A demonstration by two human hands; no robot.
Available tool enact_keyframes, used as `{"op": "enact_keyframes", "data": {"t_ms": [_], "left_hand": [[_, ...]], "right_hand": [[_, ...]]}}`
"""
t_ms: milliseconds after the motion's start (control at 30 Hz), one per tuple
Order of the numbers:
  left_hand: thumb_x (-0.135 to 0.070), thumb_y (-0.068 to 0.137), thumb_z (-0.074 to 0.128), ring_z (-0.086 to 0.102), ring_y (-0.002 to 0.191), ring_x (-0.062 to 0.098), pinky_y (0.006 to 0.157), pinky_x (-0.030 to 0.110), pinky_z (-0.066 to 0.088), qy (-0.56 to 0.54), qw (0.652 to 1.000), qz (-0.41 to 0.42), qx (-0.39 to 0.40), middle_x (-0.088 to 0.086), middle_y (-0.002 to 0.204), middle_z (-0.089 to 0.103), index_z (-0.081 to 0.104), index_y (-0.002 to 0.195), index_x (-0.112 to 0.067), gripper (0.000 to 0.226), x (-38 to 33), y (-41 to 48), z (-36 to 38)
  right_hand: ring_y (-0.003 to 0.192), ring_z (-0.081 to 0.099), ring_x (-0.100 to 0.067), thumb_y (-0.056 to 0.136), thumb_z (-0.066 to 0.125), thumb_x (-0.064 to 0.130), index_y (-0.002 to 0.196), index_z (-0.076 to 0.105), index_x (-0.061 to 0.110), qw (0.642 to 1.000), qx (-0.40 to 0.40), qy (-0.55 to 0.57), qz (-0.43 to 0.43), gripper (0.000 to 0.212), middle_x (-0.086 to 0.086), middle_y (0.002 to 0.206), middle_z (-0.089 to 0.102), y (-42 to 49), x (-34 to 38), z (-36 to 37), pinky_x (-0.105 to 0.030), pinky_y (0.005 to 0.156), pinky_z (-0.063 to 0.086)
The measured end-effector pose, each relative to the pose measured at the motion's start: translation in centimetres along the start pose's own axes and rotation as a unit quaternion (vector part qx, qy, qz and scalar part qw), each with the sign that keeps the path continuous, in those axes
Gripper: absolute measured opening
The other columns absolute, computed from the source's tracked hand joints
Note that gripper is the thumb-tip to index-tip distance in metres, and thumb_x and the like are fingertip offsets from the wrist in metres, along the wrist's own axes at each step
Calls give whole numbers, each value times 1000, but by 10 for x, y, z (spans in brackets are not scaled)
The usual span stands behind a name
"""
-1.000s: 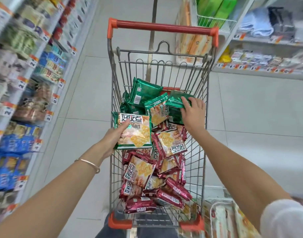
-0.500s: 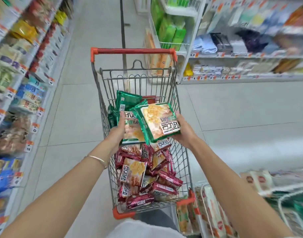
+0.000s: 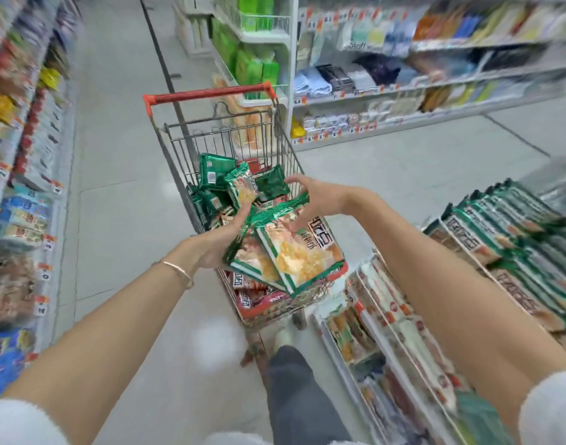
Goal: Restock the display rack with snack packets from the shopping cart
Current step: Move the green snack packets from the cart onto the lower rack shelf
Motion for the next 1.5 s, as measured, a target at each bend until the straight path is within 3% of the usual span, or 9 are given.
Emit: {"op": "enact_keyframes", "data": {"t_ms": [167,300,433,600,800,933,1067,1233,1500], "left_hand": [[-65,47,89,70,100,30,95,43,52,38,990,7,139,13,108,75,60,121,-11,96,4,-31,58],[-49,46,96,75,91,29,76,38,58,28,986,16,161,14,108,75,57,128,-10,98,4,-30,115],[-45,82,68,76,78,25,74,38,58,43,985,44,161,13,94,78,60,114,-7,50,-16,-43,201],[-39,93,58,74,74,23,76,36,60,51,967,87,233,9,88,77,62,108,-9,33,-25,-55,332],[-68,53,87,57,126,32,102,54,49,231,922,139,277,10,144,55,52,138,-17,105,-8,-57,519],[-81,49,80,45,138,29,113,55,38,334,864,143,348,4,155,42,54,134,-24,106,22,-73,631],[-78,58,74,36,143,30,118,51,30,444,771,133,436,1,160,34,60,121,-61,67,48,-101,702],[-67,71,76,35,145,32,117,41,30,515,767,290,249,11,161,31,25,156,-10,114,61,-89,738],[-76,59,78,56,122,28,104,40,46,650,645,340,215,4,140,55,40,145,-15,112,65,-74,747]], "right_hand": [[148,25,-21,75,87,24,159,2,27,999,-27,45,-4,120,-6,163,24,-67,2,21,-37,118,24],[140,41,-22,76,79,54,158,19,26,979,-197,40,44,105,-6,152,42,-133,-42,27,-39,115,35],[144,34,-24,73,75,64,158,13,27,874,-407,235,121,112,-5,161,29,-219,-110,37,-48,116,35],[132,51,-30,62,73,77,154,29,19,742,-332,550,190,118,-6,148,50,-334,-200,71,-57,110,40],[124,60,-29,38,95,60,126,62,19,619,-396,665,134,103,-8,130,66,-505,-284,113,-49,106,47],[80,73,-10,79,72,47,105,63,19,647,-414,619,165,39,1,96,75,-607,-325,137,-24,69,57],[100,67,-17,48,92,58,111,68,19,657,-431,591,183,78,-1,111,72,-662,-365,162,-35,98,49],[125,58,-24,65,88,48,127,64,12,639,-483,567,191,76,-4,128,67,-666,-398,182,-46,116,35],[98,72,-28,68,92,30,104,72,1,698,-496,444,266,50,-11,102,76,-657,-429,193,-48,99,52]]}}
Point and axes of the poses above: each hand's wrist, its own y-axis towards the middle knuckle, its own z-axis out of the palm, x = y × z, the point moved 1 cm from there along y, towards the middle knuckle
